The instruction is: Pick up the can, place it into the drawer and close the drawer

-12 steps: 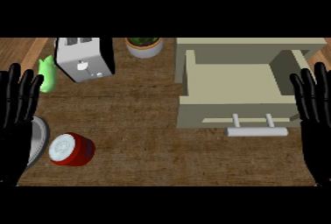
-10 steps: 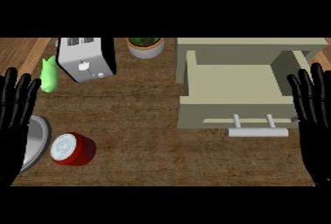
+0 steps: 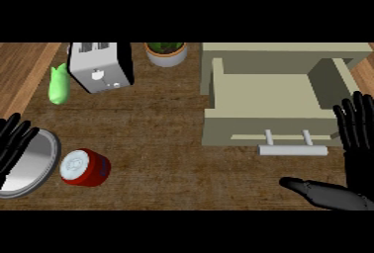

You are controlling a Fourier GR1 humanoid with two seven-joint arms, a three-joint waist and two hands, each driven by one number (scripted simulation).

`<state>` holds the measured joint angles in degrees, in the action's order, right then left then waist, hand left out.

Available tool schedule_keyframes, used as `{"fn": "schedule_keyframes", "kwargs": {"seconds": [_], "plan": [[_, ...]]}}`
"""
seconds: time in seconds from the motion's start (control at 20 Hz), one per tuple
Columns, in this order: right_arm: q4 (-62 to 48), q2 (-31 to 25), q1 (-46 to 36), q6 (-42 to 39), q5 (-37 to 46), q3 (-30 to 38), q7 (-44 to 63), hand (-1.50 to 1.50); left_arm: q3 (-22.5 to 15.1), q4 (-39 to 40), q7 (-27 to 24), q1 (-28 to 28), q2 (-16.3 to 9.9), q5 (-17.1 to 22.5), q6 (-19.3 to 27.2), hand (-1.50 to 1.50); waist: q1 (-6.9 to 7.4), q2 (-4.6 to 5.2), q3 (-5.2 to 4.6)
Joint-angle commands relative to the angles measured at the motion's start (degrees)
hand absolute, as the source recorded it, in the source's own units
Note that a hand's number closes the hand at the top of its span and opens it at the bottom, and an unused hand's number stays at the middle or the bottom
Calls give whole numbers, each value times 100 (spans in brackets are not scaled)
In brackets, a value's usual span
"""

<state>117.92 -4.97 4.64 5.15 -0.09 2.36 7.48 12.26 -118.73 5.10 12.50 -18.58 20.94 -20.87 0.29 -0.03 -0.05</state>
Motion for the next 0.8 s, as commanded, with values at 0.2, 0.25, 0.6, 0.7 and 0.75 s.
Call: {"fn": "schedule_keyframes", "kwargs": {"seconds": [0.2, 0.25, 0.6, 0.7, 0.75], "plan": [[328, -186, 937, -405, -635, 651, -56, -150, 1355, -283, 630, 795, -738, 1636, -823, -150, -10, -16, 8], [318, -200, 739, -395, -613, 633, 118, -150, 1332, -203, 259, 1118, -463, 1452, -1221, -150, 9, -12, 5], [738, -320, 1104, -739, -1191, 1245, 174, -150, 1880, -314, 771, 1185, -426, 1889, -1492, -150, -8, -10, 5], [587, -369, 1607, -1186, -1391, 1446, -317, -150, 2109, -768, 1270, 1393, -566, 2660, -1145, -150, -12, -19, 9], [720, -94, 2034, -1322, -1285, 1196, -584, -150, 1774, -630, 1288, 1141, -308, 2313, -891, -150, -60, -15, 9]]}}
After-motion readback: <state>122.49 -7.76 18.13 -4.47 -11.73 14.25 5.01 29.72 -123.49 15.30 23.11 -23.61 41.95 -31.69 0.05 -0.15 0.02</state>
